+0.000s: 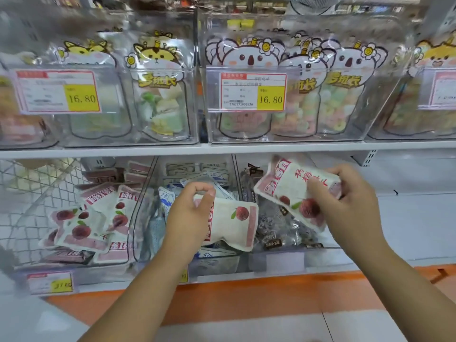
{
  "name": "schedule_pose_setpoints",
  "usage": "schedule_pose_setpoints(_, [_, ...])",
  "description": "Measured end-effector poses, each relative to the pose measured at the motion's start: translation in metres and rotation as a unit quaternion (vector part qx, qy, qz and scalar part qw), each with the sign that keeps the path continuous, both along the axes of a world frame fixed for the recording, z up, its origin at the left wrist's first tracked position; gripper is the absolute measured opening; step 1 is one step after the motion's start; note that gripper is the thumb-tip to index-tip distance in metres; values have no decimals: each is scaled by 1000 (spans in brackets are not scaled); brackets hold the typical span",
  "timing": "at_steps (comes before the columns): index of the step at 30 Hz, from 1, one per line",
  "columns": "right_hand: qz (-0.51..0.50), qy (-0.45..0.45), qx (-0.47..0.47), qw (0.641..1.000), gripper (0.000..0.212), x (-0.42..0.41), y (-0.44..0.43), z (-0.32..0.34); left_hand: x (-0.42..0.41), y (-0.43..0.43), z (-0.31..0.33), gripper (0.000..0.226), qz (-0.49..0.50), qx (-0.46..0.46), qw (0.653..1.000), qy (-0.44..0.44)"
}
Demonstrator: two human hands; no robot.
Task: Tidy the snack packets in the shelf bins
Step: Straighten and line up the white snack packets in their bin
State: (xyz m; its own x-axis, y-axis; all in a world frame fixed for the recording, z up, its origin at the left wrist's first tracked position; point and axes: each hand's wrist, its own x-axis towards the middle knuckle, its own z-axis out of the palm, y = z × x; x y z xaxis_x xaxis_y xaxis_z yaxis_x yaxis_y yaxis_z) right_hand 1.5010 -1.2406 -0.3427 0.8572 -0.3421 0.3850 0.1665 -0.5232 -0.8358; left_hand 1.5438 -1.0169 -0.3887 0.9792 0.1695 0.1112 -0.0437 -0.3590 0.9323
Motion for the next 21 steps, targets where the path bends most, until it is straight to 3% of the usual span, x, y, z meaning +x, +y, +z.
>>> schedule_pose_setpoints(3, [118,128,124,977,4,-6,23,-4,-8,4,1,11,10,-40,999,16])
schedule_pose_setpoints(6, [150,212,20,965,8,-1,50,-15,-20,15,4,15,24,-111,992,58])
schedule_pose_setpoints(9, [139,214,-18,967,9,5,72,-10,-32,39,13,11,-4,-221,969,111])
schedule_pose_setpoints(12, [148,186,-45,970,21,15,103,-7,-44,75,22,34,-77,-318,933,152])
schedule_pose_setpoints(14, [172,188,-10,967,32,25,133,-13,-51,107,27,42,-105,-348,917,165])
schedule_pose_setpoints(17, [209,209,54,954,27,40,182,-26,-55,162,28,35,-80,-255,947,177])
schedule_pose_setpoints(21, [217,187,113,951,27,61,241,-29,-44,216,20,30,103,-116,983,95])
